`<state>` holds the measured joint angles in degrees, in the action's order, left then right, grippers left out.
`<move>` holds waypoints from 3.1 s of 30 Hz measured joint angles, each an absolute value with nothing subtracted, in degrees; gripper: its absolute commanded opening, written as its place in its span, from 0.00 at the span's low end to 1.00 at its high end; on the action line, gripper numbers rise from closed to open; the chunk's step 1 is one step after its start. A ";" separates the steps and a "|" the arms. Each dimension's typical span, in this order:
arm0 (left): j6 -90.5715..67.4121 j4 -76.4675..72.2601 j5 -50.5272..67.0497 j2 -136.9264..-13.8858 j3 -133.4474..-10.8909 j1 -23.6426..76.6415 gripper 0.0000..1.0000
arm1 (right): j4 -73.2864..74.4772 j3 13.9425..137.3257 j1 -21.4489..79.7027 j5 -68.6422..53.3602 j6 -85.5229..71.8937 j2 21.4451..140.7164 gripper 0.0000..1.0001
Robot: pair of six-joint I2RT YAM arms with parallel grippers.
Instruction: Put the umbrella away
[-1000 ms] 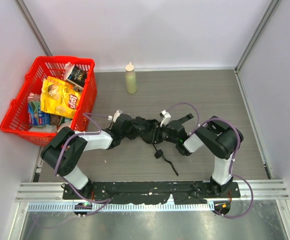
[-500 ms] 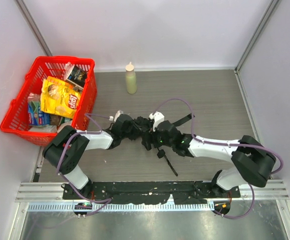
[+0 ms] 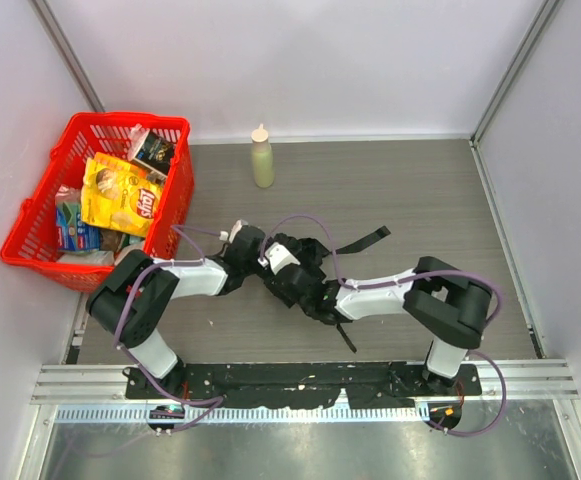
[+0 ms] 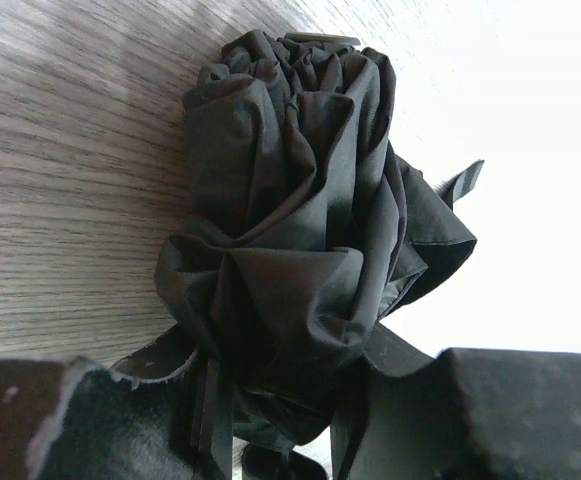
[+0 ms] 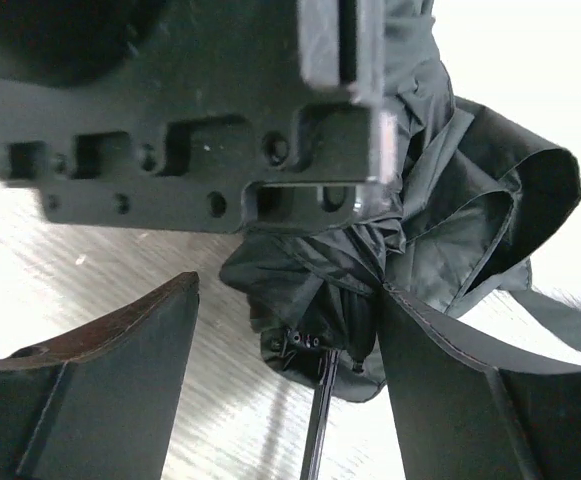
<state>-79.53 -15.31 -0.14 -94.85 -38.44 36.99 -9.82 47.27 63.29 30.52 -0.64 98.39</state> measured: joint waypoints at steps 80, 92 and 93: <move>-76.84 -22.63 3.49 -96.49 -36.14 34.72 0.00 | -11.14 51.22 60.27 35.94 -6.70 104.31 0.77; -76.84 -22.74 1.56 -94.96 -34.85 34.04 0.25 | -24.91 46.06 58.33 29.28 -5.74 104.90 0.01; -76.58 -22.55 1.61 -94.32 -34.39 34.06 0.32 | -27.20 44.58 58.02 27.49 -5.74 104.47 0.01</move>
<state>-76.58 -22.55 1.61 -94.32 -34.39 34.06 -27.20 44.58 58.02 27.49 -5.74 104.47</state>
